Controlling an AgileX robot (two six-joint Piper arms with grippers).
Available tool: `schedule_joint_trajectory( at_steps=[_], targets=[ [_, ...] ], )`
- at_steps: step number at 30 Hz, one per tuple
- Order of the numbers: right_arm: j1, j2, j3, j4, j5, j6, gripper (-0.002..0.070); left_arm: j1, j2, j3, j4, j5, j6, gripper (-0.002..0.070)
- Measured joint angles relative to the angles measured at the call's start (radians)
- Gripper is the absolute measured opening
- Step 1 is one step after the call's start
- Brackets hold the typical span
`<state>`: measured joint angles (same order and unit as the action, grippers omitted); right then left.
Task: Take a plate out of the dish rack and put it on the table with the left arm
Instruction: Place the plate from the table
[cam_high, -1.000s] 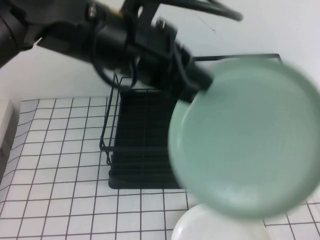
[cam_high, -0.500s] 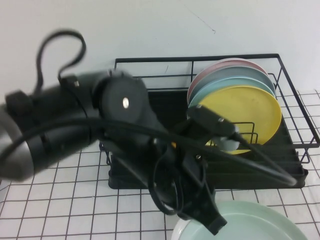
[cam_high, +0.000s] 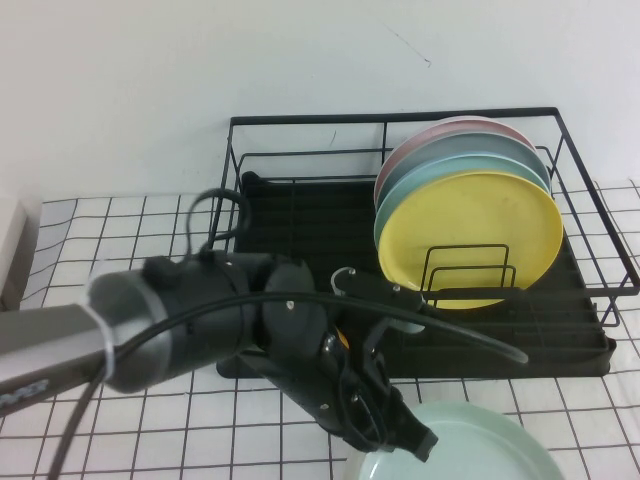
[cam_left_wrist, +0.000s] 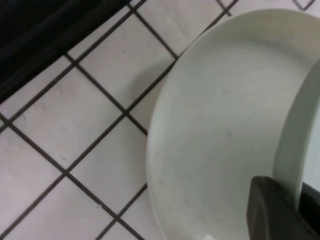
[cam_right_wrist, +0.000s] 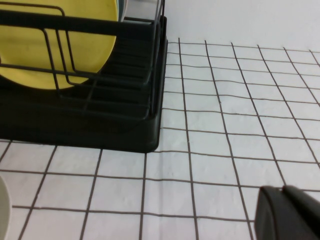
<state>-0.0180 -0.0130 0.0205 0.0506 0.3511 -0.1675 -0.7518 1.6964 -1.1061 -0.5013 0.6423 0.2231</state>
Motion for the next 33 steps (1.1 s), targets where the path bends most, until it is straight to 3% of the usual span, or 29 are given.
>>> schedule_joint_trajectory(
  at_steps=[13,22,25,30,33],
  targets=[
    [0.000,0.000,0.000,0.000,0.000,0.000,-0.0001,0.000,0.038,0.000,0.200,-0.044,-0.175,0.0005],
    [0.000,0.000,0.000,0.000,0.000,0.000,-0.0001,0.000,0.043,0.000,0.234,-0.065,-0.188,0.0019],
    [0.000,0.000,0.000,0.000,0.000,0.000,-0.0001,0.000,0.043,0.000,0.218,-0.083,-0.173,0.0113],
    [0.000,0.000,0.000,0.000,0.000,0.000,-0.0001,0.000,0.043,0.000,0.197,-0.089,-0.165,0.0390],
    [0.000,0.000,0.000,0.000,0.000,0.000,-0.0001,0.000,0.043,-0.020,0.184,-0.046,-0.165,0.0465]
  ],
)
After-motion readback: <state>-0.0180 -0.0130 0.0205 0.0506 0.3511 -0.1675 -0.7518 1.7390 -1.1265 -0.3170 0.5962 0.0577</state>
